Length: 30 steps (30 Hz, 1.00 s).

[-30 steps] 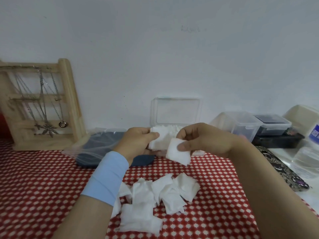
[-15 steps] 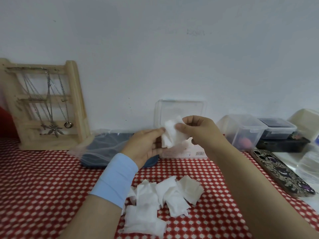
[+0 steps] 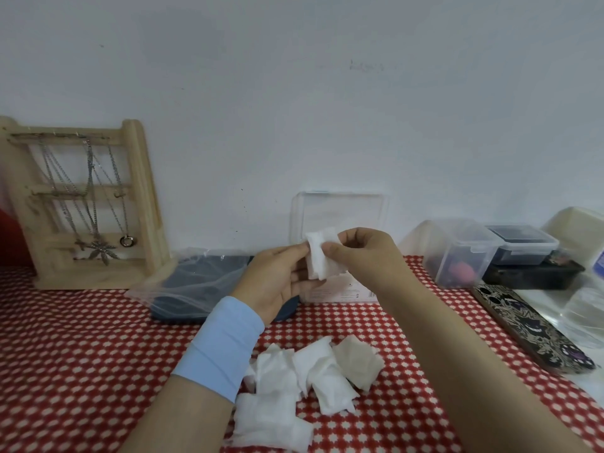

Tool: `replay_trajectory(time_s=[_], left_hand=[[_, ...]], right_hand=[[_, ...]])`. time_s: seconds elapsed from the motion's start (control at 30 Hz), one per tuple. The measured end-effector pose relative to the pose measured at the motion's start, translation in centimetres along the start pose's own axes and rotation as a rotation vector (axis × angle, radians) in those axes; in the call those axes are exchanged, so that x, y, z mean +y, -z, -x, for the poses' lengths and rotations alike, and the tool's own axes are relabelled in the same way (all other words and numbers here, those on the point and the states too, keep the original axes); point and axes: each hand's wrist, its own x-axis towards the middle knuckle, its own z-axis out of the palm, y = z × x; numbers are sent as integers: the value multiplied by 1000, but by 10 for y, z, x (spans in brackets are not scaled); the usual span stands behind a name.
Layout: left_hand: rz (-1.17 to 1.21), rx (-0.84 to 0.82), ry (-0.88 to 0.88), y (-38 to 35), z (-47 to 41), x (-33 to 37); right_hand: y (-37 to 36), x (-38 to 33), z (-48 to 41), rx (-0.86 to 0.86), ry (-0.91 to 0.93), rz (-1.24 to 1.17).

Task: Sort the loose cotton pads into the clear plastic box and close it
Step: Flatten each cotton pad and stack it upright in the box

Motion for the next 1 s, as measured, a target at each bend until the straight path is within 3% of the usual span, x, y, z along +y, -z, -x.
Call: replay_trajectory(time_s=[0.07,0.2,0.33,0.4,0.47,0.57,0.63,0.8,1.0], left_hand=[[4,-32,8,0,1,2],[-238,-38,-59,4,0,1],[-260,-18,-47,12,-1,3],[-280,29,-44,16,-2,4],[-264,74,-38,21,-5,4],[-161,85,8,22,-5,4],[-146,74,10,21,-5,4],[-179,88,6,18,-4,2],[-245,130,-11,17,-6,1]], right_hand=[[2,-1,0,-25,-29,20],[11,-4,0,-126,-81,-82],[20,-4,-2,-141,-51,-61],[27,-3,-4,-161,6,164],[35,0,-4,-328,8,518],[37,3,0,-704,-187,985],[30,6,3,-839,-285,1103],[24,12,2,-846,-214,1132],[34,13,-2,-727,-206,936]])
